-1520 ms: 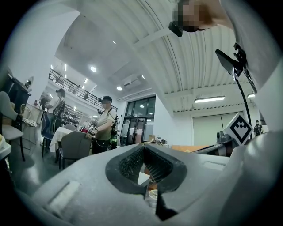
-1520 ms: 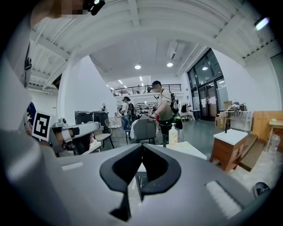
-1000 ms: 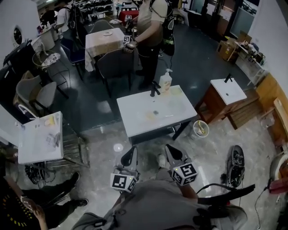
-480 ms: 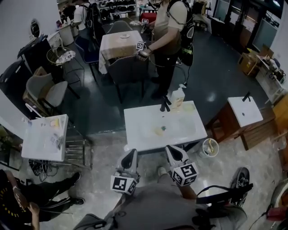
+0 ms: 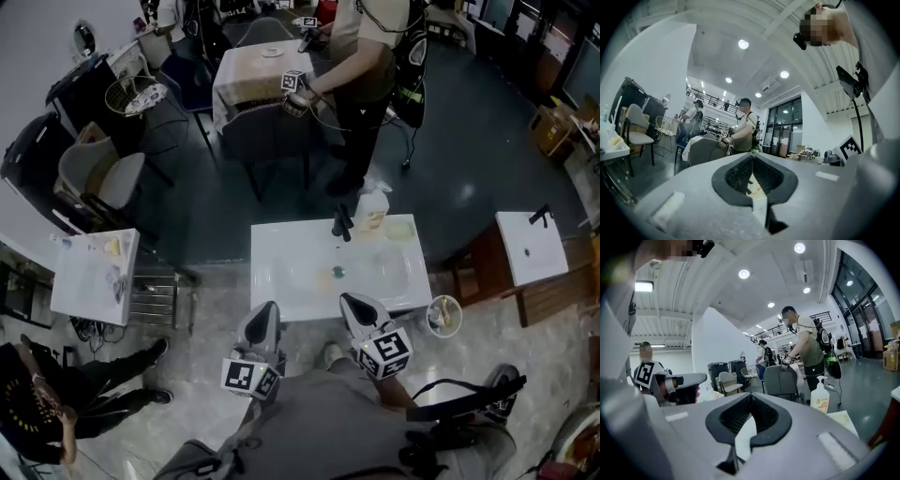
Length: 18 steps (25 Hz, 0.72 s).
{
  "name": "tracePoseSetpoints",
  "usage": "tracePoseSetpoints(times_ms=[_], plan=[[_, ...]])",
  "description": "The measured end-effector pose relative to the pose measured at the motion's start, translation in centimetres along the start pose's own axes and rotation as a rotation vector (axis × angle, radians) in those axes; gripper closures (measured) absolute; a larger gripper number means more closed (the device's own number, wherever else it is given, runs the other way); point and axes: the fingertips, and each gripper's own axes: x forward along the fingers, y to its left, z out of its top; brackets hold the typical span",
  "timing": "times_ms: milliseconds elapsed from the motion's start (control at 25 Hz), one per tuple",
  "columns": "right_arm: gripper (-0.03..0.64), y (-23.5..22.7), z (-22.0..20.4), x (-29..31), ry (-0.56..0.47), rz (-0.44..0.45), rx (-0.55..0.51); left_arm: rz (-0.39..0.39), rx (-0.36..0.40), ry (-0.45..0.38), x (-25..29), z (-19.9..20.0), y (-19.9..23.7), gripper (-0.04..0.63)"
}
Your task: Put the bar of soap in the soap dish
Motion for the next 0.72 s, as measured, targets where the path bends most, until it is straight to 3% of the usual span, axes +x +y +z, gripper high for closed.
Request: tracePoseSetpoints(times_ms=[200,360,720], plan=[[0.615,-4.4,0.2,-0.3,0.020,0.061,-0.010,0.056,0.003,0.026,3.4,-1.0,-1.8,0.603],[0.615,-8.1,0.3,-0.2,0.020,0.058,-0.012,0.068,0.030,0.031,5.2,-1.1,-2.8,0.603],[0.615,-8.2,3.4,0.8,-0.061,0.068,0.034,-0.018,0.041,0.010,7.0,0.2,-4.6,0.603]])
